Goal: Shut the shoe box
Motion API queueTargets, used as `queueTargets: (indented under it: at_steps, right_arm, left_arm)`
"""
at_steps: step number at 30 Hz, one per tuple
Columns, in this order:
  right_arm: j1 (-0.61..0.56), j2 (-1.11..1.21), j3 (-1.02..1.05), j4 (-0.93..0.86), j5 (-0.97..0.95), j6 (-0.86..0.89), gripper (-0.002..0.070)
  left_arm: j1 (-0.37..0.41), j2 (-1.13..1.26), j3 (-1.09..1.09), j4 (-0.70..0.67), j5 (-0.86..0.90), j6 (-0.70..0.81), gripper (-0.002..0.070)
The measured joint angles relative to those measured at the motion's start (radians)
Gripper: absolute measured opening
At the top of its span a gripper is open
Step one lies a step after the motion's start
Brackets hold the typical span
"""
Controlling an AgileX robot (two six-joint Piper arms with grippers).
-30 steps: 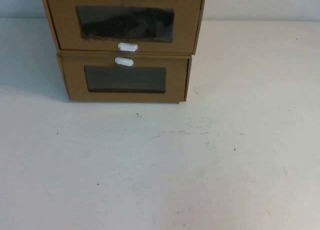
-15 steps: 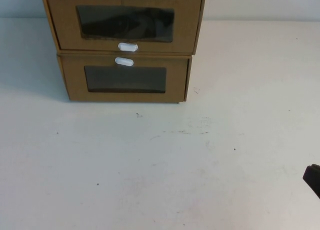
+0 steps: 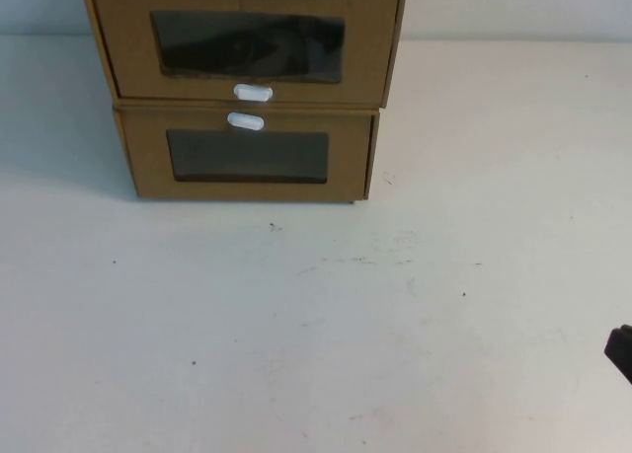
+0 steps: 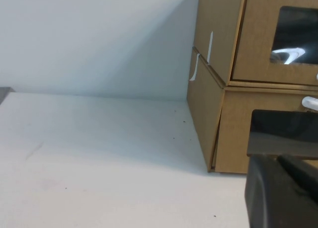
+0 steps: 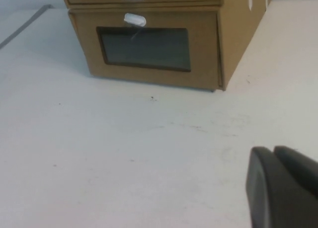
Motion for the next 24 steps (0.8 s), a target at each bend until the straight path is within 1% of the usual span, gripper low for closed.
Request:
queueTargets:
  at_steps: [3, 6, 10, 13, 16, 24]
  right_arm:
    - [-0.046, -0.072, 0.010, -0.078, 0.019, 0.000, -0.0013]
    - [-0.181, -0.162, 0.068, -0.097, -0.019, 0.000, -0.0013]
    - [-0.383, -0.303, 0.192, -0.106, -0.128, 0.000, -0.0013]
    - [-0.486, -0.410, 0.267, -0.106, -0.165, 0.013, -0.0013]
    - [-0.514, -0.433, 0.296, -0.106, -0.169, 0.022, -0.0013]
    - [-0.519, -0.433, 0.298, -0.104, -0.175, 0.078, -0.0013]
  left_arm:
    - [0.000, 0.000, 0.000, 0.000, 0.000, 0.000, -0.0005]
    - [0.000, 0.000, 0.000, 0.000, 0.000, 0.000, -0.0005]
    - [0.000, 0.000, 0.000, 0.000, -0.004, 0.000, -0.0005]
    - [0.000, 0.000, 0.000, 0.000, -0.004, -0.002, -0.0005]
    - [0.000, 0.000, 0.000, 0.000, -0.006, -0.002, -0.0005]
    - [0.000, 0.000, 0.000, 0.000, -0.007, -0.002, -0.0005]
